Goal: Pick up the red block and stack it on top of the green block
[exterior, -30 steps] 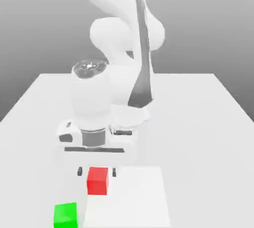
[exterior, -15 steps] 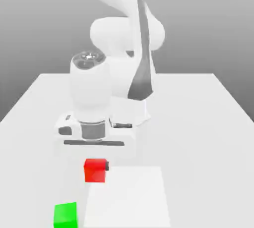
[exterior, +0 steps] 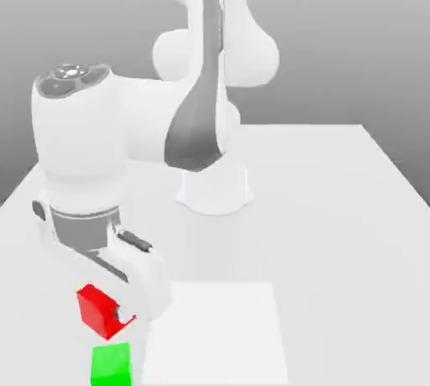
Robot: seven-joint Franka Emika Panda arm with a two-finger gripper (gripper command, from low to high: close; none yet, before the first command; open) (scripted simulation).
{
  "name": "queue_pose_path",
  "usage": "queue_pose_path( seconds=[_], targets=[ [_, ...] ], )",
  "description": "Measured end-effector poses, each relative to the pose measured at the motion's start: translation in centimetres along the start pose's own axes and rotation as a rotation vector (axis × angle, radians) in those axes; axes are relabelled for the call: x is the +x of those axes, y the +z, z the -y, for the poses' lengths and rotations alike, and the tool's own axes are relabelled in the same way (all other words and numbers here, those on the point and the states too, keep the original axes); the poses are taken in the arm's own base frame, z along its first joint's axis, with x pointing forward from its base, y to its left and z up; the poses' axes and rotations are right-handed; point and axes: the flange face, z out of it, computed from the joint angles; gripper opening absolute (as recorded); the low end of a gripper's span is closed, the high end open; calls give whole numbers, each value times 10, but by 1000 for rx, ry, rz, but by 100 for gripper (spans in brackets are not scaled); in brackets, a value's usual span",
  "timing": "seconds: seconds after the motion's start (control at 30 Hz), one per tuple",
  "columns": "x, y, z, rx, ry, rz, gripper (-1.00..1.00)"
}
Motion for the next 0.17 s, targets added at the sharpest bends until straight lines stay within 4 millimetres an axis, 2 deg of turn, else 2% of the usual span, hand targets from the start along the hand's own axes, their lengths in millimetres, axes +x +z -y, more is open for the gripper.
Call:
queue_pose_path(
  seconds=[0.03, 0.07, 0.17],
  targets=[
    [0, 14, 0, 0, 3, 0, -100],
    [0, 27, 0, 0, 5, -1, 100],
    [0, 27, 0, 0, 5, -1, 100]
  ],
)
